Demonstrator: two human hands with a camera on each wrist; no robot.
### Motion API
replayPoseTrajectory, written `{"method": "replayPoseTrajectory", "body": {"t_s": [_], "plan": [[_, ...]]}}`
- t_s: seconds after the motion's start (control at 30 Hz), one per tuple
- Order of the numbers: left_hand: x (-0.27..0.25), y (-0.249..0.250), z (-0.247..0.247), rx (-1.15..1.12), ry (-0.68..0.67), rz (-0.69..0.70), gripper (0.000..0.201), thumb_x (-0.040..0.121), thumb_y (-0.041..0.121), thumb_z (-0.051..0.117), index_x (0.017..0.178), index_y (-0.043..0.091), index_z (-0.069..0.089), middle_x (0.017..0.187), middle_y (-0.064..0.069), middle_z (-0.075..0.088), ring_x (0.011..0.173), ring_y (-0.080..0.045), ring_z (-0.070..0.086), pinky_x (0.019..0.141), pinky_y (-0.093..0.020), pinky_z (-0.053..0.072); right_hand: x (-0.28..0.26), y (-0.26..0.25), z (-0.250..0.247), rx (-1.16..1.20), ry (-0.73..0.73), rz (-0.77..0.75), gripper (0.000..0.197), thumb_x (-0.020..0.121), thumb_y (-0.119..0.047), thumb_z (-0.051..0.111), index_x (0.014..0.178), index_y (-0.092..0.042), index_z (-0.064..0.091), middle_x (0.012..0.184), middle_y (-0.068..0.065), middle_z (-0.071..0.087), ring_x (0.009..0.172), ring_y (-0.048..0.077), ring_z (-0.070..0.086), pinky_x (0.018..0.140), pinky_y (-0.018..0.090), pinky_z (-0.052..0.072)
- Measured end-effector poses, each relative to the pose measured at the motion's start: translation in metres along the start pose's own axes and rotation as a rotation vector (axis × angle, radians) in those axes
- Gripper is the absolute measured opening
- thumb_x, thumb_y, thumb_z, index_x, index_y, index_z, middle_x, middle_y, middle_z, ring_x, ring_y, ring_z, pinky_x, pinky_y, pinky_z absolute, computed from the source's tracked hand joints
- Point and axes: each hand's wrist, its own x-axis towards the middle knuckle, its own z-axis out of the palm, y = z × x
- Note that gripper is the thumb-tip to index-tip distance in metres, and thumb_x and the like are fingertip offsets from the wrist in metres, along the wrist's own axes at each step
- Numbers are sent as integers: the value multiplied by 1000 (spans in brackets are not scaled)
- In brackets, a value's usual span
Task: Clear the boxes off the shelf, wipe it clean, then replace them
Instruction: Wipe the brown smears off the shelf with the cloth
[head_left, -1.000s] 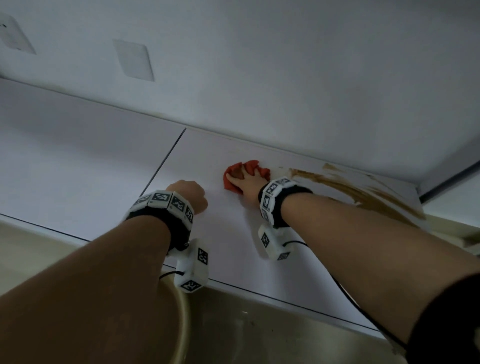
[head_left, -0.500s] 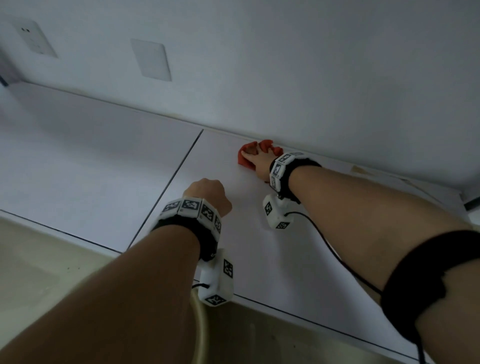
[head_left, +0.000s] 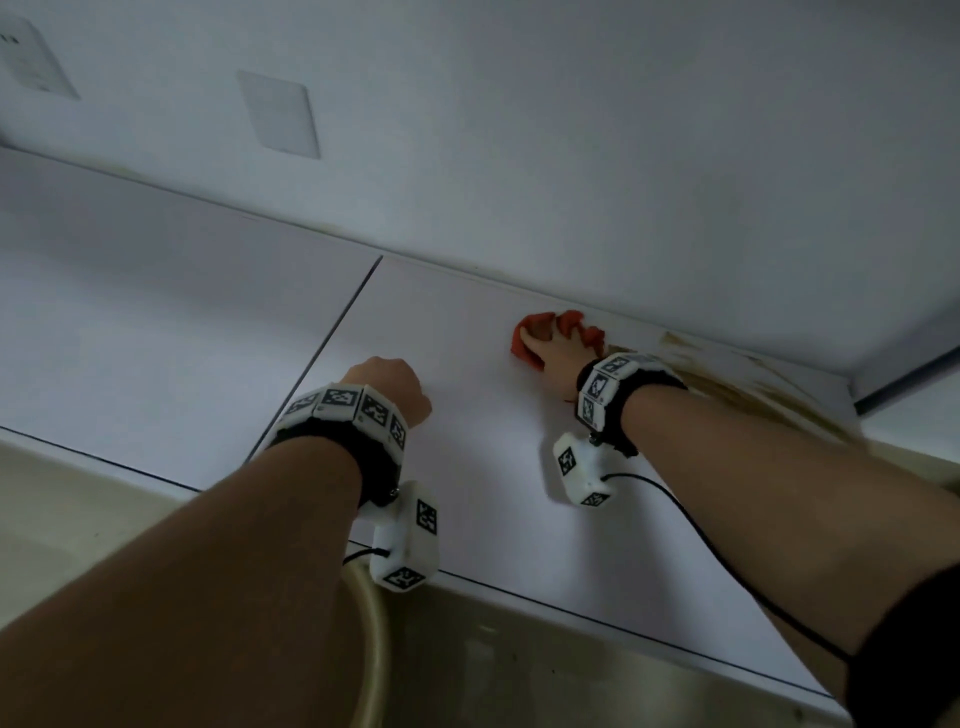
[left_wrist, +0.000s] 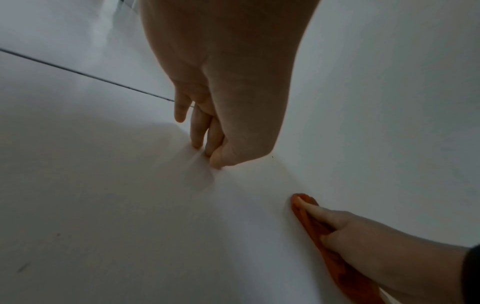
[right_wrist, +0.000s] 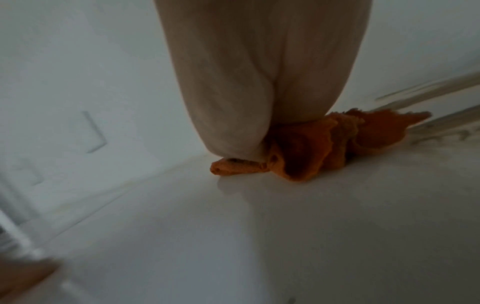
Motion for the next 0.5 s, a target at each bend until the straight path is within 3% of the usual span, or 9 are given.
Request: {"method": "replayPoseTrajectory", "body": {"t_s": [0.13, 0.2, 0.3, 0.4, 0.43, 0.5], "plan": [[0, 0, 1, 56, -18, 5, 36, 84, 25, 47, 114, 21, 66, 120, -5, 63, 109, -25, 59, 83, -27, 45, -7, -44, 1, -62, -104, -167, 70, 95, -12, 37, 150, -30, -2, 156, 12, -20, 143, 39, -15, 113, 54, -2], [-1, 1, 1, 78, -20, 5, 35, 84, 24, 47, 114, 21, 66, 119, -4, 63, 108, -24, 59, 78, -26, 42, -2, -56, -3, -35, -113, -192, 64, 99, -18, 32, 151, -31, -3, 156, 9, -21, 143, 37, -17, 113, 52, -7], [-3, 1, 2, 86, -15, 6, 35, 84, 25, 49, 114, 21, 66, 120, -5, 62, 109, -25, 59, 80, -27, 44, 14, -57, -6, 38, -86, -159, 57, 100, -36, 23, 152, -20, 6, 158, 11, -6, 145, 33, -1, 116, 46, 0], [-2, 0, 3, 71, 4, 7, 36, 85, 26, 50, 117, 20, 66, 122, -5, 62, 111, -26, 59, 84, -28, 46, 30, -46, -4, 50, 24, -112, 70, 79, -59, 15, 139, -28, 34, 151, 6, 22, 139, 30, 23, 111, 42, 15], [-1, 1, 3, 64, 8, 2, 36, 85, 27, 51, 118, 20, 65, 123, -5, 62, 112, -26, 58, 87, -29, 46, 32, -39, -5, 32, 23, -97, 72, 74, -60, 13, 135, -28, 37, 148, 5, 26, 138, 30, 24, 111, 41, 16], [1, 1, 2, 58, 19, -4, 36, 87, 27, 51, 119, 19, 65, 124, -6, 61, 113, -27, 58, 90, -29, 47, 23, -20, -12, 35, -3, -30, 47, 89, -45, 23, 131, -28, 33, 141, 6, 25, 138, 34, 22, 112, 40, 18]]}}
